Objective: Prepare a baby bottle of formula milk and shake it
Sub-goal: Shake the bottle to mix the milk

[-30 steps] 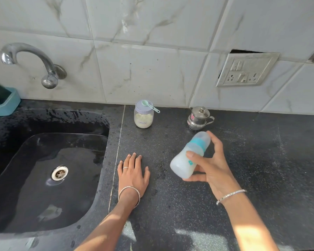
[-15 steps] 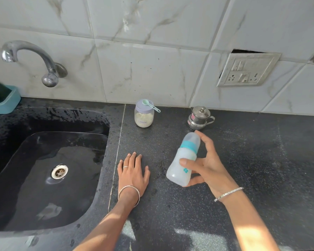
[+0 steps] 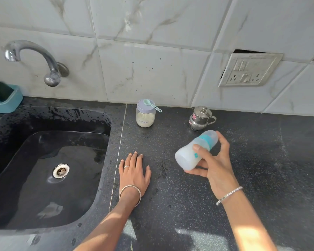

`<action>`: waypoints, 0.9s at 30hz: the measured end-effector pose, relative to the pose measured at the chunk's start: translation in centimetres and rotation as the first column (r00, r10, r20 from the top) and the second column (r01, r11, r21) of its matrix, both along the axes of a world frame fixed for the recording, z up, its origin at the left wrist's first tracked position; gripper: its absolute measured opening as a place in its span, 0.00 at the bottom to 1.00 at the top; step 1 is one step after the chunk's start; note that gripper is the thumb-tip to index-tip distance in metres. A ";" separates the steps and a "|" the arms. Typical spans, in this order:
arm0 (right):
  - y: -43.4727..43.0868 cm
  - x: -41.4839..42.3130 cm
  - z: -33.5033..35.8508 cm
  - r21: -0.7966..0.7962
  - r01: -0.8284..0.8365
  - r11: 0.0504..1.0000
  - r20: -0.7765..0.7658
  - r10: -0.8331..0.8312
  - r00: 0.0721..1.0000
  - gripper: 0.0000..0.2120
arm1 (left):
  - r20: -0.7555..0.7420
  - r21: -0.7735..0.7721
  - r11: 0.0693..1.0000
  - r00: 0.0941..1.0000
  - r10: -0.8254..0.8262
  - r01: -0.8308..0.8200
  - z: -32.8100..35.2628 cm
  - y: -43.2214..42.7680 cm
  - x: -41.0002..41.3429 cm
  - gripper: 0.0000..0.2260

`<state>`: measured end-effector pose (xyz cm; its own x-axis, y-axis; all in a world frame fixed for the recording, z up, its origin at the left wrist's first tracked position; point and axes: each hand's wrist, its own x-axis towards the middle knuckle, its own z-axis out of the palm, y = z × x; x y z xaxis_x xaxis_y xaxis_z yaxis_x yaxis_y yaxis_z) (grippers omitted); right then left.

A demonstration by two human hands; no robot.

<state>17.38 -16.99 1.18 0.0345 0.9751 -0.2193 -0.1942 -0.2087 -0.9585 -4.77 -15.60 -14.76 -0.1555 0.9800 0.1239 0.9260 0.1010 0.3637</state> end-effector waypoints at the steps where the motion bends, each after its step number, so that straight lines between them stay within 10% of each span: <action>1: 0.1 0.1 0.0 0.001 0.002 1.000 0.006 -0.002 1.000 0.45 | -0.003 0.000 1.000 1.000 -0.001 0.001 0.0 0.0 0.0 0.22; 14: -0.6 -0.7 -0.2 -0.054 -0.223 0.973 0.127 0.229 0.965 0.45 | 0.000 0.009 1.000 1.000 -0.001 0.001 -0.5 0.1 -0.1 0.23; 27: -1.1 -0.6 -0.4 -0.010 -0.063 0.998 0.053 0.063 0.997 0.44 | -0.009 0.016 1.000 1.000 0.002 -0.002 -0.6 0.2 -0.1 0.23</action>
